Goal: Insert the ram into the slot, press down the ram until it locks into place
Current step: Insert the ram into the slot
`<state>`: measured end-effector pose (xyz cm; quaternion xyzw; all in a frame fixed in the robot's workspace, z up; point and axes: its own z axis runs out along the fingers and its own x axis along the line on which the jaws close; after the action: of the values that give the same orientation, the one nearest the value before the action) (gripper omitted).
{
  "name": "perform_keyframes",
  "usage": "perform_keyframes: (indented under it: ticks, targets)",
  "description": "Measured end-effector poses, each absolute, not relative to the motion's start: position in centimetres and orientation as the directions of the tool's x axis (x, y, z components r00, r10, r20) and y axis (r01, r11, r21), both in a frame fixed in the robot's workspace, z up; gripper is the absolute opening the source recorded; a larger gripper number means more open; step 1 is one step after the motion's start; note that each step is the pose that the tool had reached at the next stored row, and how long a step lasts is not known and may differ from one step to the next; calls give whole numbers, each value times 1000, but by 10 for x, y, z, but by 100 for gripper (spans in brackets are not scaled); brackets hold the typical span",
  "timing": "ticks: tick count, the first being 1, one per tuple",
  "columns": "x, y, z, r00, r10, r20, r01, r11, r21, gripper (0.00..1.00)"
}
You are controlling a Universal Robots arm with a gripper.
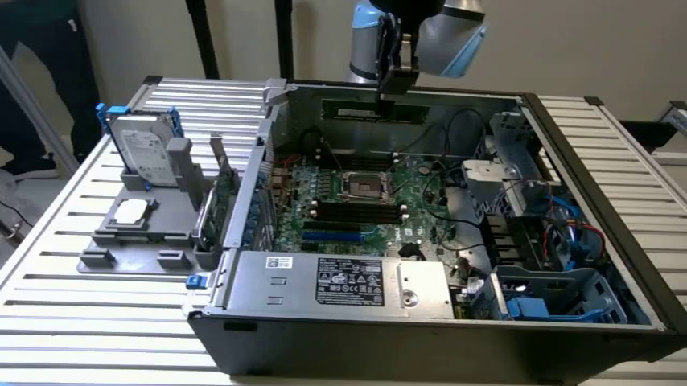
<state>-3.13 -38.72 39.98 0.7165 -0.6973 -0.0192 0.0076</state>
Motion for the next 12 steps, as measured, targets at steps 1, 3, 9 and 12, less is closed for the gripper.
perform_keyframes:
  ticks: [1,3,9,12]
  targets:
    - [-31,-387,400,27,-999,-17,-999,-27,38,13]
    - [-31,-387,399,27,-1000,-17,-999,-27,38,13]
    - [-31,-387,388,27,-999,-17,-999,-27,38,13]
    - [-31,-387,382,27,-999,-17,-999,-27,38,13]
